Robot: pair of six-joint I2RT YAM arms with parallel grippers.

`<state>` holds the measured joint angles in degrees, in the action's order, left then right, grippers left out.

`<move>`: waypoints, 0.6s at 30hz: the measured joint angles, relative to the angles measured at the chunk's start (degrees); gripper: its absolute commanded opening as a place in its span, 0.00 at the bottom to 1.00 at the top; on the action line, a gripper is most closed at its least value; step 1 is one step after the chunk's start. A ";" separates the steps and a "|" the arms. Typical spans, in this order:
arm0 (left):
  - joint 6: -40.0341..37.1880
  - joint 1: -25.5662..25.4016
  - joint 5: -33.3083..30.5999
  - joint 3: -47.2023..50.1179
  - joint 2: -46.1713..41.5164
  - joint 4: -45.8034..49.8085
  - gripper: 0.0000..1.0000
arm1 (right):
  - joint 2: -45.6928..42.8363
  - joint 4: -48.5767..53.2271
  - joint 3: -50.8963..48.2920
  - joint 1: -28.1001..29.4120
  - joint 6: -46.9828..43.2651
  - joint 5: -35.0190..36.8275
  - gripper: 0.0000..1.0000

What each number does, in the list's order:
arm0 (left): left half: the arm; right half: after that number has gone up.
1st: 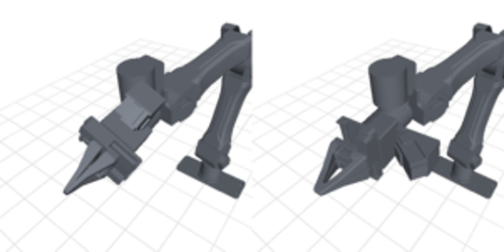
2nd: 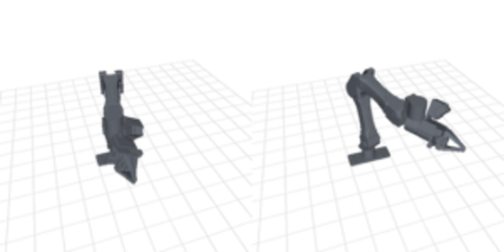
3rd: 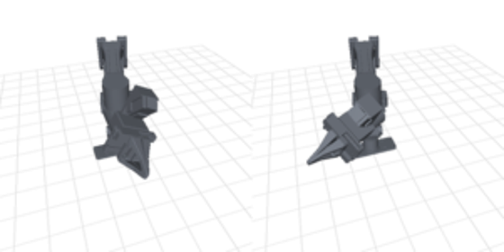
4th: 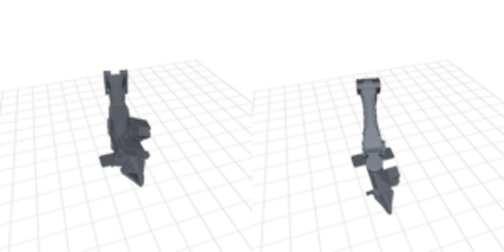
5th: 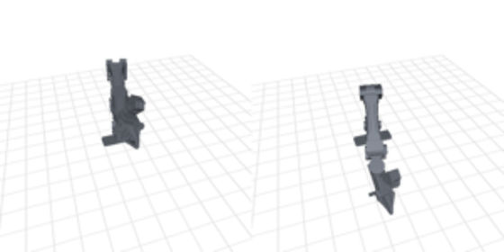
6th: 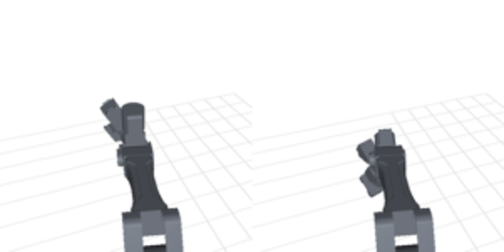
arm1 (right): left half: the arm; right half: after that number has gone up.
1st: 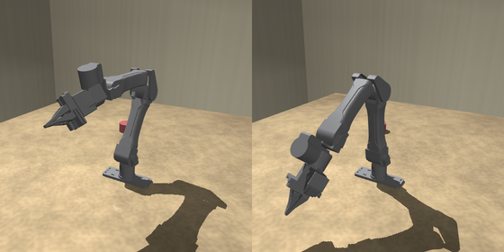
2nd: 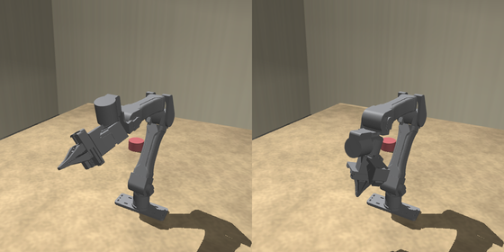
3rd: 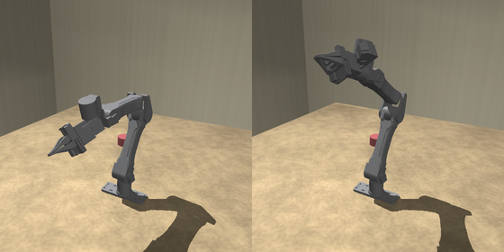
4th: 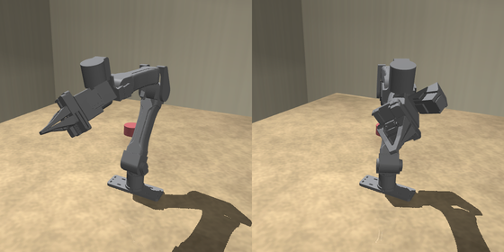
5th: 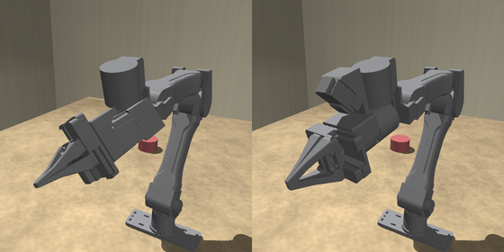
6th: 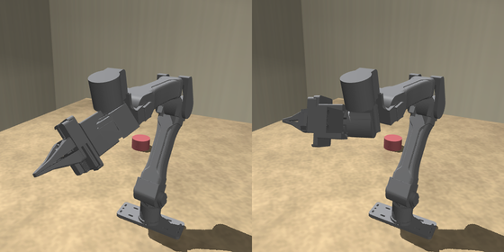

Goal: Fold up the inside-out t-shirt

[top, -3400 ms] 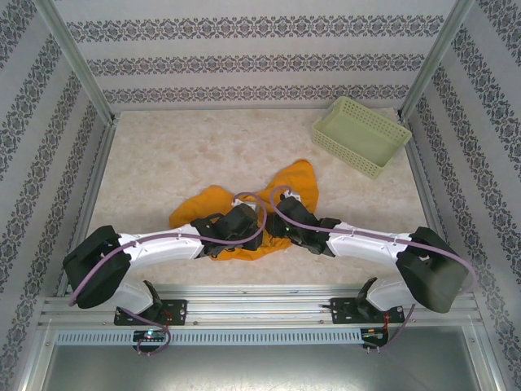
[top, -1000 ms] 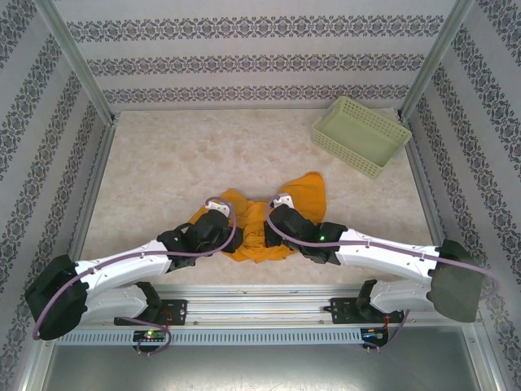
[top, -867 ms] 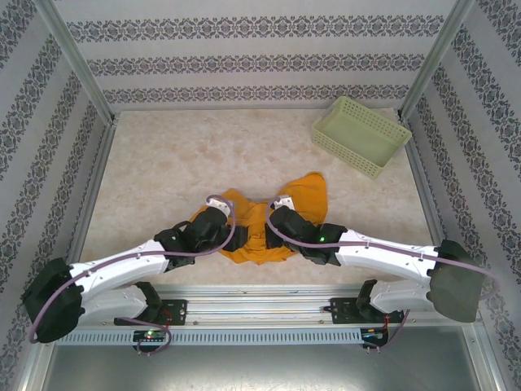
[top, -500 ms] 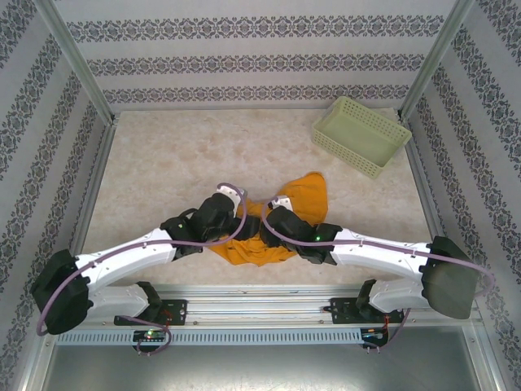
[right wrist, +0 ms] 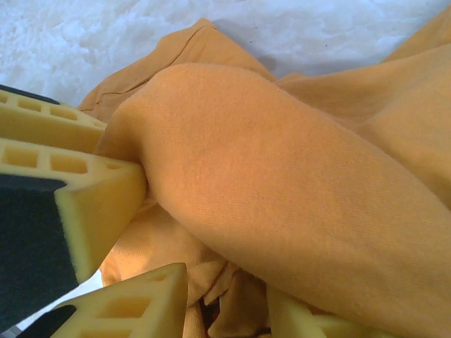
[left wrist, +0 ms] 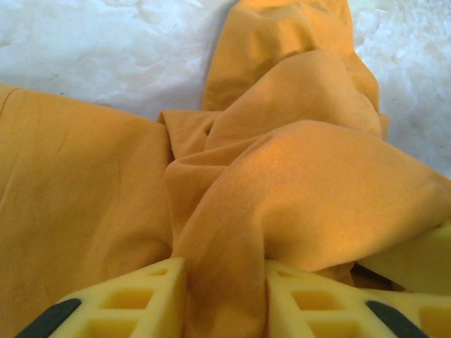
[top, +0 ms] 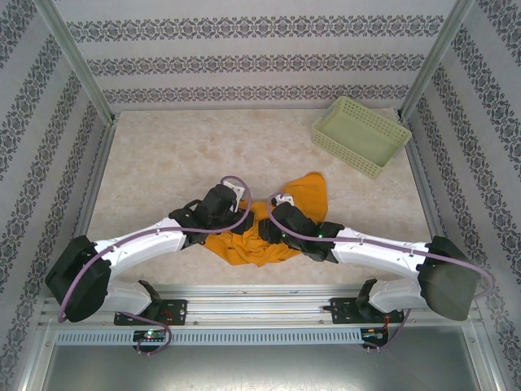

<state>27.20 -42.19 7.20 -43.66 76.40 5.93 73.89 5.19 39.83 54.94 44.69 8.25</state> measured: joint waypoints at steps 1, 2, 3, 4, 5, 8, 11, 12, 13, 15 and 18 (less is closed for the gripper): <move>0.04 0.00 0.20 0.00 0.00 -0.02 0.24 | 0.26 -0.26 0.00 -0.33 0.09 -0.20 0.33; 0.13 0.00 0.35 0.00 0.00 -0.02 0.22 | 0.61 -0.42 0.07 -0.70 0.15 -0.44 0.32; 0.17 0.00 0.42 0.00 0.00 -0.04 0.20 | 1.07 -0.46 0.24 -0.85 0.20 -0.59 0.31; 0.17 0.00 0.55 0.00 0.00 -0.04 0.19 | 1.51 -0.35 0.50 -0.96 0.13 -0.61 0.30; 0.20 0.00 0.61 0.00 0.00 -0.04 0.17 | 2.12 -0.31 0.90 -1.11 0.13 -0.66 0.29; 0.24 0.00 0.79 0.00 0.00 -0.04 0.12 | 3.21 -0.33 1.79 -1.20 0.11 -0.61 0.28; 0.24 0.00 0.83 0.00 0.00 -0.04 0.08 | 3.26 -0.24 2.12 -1.25 0.11 -0.59 0.28; 0.26 0.00 0.87 0.00 0.00 -0.04 0.08 | 3.26 -0.24 2.23 -1.44 0.11 -0.59 0.28; 0.26 0.00 0.98 0.00 0.00 -0.04 0.07 | 3.26 -0.24 2.40 -1.60 0.11 -0.59 0.27; 0.31 0.00 1.20 0.00 0.00 -0.04 0.06 | 3.30 -0.20 2.67 -1.60 -0.02 -0.55 0.23; 0.33 0.07 1.25 0.00 -0.04 -0.04 0.05 | 4.02 0.24 3.67 -1.60 -0.35 -0.09 0.11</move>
<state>27.53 -42.13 8.45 -43.66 76.36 5.89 77.91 5.43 43.51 53.34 44.34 8.16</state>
